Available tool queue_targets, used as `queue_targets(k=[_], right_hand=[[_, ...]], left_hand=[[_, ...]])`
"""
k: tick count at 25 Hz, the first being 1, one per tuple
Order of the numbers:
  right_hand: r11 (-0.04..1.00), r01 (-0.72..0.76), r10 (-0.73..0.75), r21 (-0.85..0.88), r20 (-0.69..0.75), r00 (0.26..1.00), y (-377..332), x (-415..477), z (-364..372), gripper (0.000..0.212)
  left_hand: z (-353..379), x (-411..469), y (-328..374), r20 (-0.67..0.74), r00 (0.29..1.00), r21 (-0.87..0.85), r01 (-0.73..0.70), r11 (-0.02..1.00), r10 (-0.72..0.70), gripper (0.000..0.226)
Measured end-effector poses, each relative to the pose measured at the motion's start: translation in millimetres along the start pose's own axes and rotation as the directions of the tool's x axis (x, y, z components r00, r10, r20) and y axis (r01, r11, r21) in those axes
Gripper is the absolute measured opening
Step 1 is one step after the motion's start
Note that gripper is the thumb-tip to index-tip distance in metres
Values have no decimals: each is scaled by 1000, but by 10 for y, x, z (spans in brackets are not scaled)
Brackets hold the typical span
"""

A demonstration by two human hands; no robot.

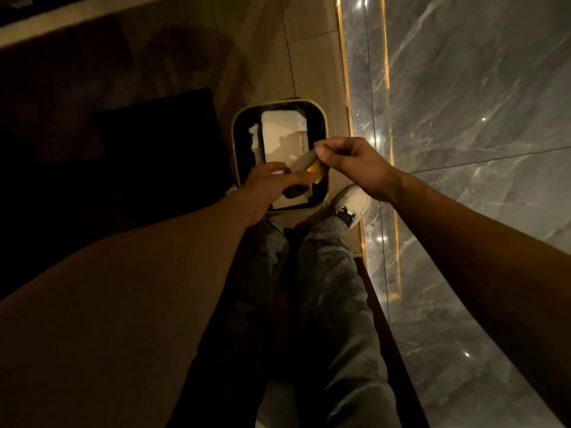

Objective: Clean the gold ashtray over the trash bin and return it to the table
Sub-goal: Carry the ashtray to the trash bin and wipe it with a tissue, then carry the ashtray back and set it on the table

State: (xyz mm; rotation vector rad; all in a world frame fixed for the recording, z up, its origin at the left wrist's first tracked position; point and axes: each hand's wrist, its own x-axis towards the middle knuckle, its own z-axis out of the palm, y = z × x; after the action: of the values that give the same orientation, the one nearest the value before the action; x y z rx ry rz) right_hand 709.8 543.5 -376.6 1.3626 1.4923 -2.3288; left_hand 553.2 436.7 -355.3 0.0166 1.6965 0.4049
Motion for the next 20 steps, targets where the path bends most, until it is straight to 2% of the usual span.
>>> queue_targets(k=[2, 4, 6, 8, 11, 14, 18, 20], right_hand=[[997, -36, 35, 62, 13, 999, -85, -107, -11, 21], [986, -83, 83, 144, 1, 997, -175, -213, -7, 21], [977, -95, 103, 190, -31, 994, -249, -335, 24, 23], [978, -77, 92, 192, -74, 993, -340, -491, 43, 26], [982, -60, 80, 181, -102, 992, -629, -831, 80, 22], [983, -70, 92, 169, -132, 987, -1016, -1171, 107, 21], [988, -30, 53, 149, -154, 987, -1584, -1638, 159, 31], [991, -21, 42, 133, -158, 987, -1878, -1859, 237, 32]], left_hand=[[37, -177, 36, 73, 996, -167, 55, 984, -43, 48], [81, -327, 62, 80, 994, -333, 100, 937, -78, 64], [124, -498, 124, 69, 993, -437, 119, 891, -98, 74], [166, -685, 234, 28, 992, -468, 120, 875, -121, 69], [164, -1080, 382, -66, 993, -461, 59, 886, -101, 52], [111, -1608, 573, -123, 991, -415, -94, 905, 46, 41], [-35, -2320, 756, -121, 938, -227, -344, 911, 324, 49], [-196, -2622, 785, -83, 889, -94, -457, 884, 451, 65]])
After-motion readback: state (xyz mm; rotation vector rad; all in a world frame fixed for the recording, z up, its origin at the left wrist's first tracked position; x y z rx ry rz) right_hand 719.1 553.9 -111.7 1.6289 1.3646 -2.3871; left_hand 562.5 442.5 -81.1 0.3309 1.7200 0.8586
